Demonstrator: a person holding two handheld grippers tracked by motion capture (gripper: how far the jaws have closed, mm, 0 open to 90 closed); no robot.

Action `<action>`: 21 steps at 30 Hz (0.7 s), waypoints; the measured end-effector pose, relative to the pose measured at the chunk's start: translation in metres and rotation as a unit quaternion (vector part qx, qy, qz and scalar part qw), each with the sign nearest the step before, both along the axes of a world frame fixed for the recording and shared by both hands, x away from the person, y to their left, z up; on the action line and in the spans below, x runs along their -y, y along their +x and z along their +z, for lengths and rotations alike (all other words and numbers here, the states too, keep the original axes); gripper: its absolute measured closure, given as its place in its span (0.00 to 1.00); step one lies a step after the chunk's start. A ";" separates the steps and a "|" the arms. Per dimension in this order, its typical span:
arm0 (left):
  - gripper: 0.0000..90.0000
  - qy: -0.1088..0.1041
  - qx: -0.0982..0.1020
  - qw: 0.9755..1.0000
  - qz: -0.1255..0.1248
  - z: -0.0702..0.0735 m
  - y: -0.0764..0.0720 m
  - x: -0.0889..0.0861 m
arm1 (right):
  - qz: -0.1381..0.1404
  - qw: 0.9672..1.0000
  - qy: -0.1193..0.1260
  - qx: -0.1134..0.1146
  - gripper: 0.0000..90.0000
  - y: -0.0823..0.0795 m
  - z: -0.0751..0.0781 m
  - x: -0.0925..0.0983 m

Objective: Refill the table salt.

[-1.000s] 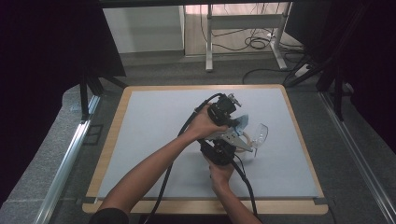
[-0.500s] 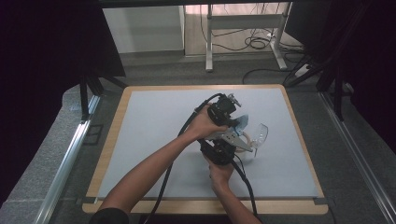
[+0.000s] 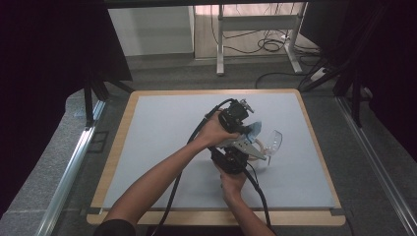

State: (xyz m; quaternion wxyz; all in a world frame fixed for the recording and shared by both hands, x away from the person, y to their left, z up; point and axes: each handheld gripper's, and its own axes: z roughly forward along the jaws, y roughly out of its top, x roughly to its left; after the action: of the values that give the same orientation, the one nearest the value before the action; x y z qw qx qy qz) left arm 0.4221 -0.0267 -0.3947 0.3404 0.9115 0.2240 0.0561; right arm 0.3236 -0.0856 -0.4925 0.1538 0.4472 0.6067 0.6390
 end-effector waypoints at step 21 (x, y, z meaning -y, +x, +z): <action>0.98 0.002 0.002 1.000 0.000 0.000 -0.001 -0.002 | 0.000 1.000 -0.001 0.002 0.67 -0.001 0.000 -0.002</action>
State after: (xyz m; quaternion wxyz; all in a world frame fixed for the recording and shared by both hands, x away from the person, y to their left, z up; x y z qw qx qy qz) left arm 0.4207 -0.0246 -0.3945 0.3391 0.9119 0.2237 0.0582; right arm 0.3227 -0.0836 -0.4924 0.1553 0.4462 0.6069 0.6391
